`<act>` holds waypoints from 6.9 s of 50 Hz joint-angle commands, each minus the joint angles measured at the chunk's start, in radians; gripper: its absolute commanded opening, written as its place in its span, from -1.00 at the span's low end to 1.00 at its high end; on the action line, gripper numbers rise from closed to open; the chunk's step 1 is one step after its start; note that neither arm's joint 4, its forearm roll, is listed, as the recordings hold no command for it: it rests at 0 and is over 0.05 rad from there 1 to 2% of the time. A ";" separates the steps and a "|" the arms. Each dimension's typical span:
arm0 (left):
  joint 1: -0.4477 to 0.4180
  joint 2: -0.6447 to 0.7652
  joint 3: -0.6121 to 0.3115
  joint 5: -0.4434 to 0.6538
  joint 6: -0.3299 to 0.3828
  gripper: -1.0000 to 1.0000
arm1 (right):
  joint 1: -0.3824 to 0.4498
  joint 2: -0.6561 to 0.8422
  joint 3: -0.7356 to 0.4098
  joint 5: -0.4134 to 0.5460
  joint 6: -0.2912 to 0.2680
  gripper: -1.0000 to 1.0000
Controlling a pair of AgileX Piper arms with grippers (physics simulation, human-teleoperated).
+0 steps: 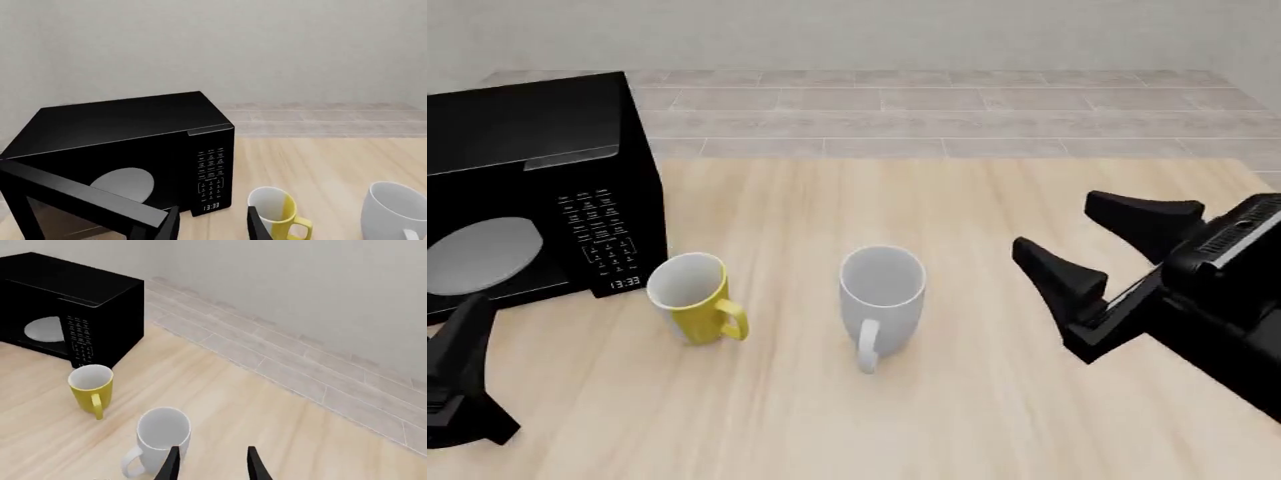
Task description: Put the yellow and white mug to the front of the white mug.
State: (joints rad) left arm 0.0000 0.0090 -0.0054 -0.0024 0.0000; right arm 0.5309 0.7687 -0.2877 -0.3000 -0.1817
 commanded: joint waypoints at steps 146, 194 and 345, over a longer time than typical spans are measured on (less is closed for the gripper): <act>0.000 0.000 0.000 0.000 0.000 1.00 | 0.418 1.149 -0.955 0.436 0.128 1.00; 0.000 0.000 0.000 0.000 0.000 1.00 | 0.429 1.310 -1.011 0.406 0.169 1.00; 0.000 0.000 0.000 0.000 0.000 1.00 | -0.099 1.253 -1.000 0.404 0.197 -1.00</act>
State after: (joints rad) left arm 0.0001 0.0089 -0.0054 -0.0025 0.0000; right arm 0.4460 1.9764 -1.2807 0.1212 -0.0049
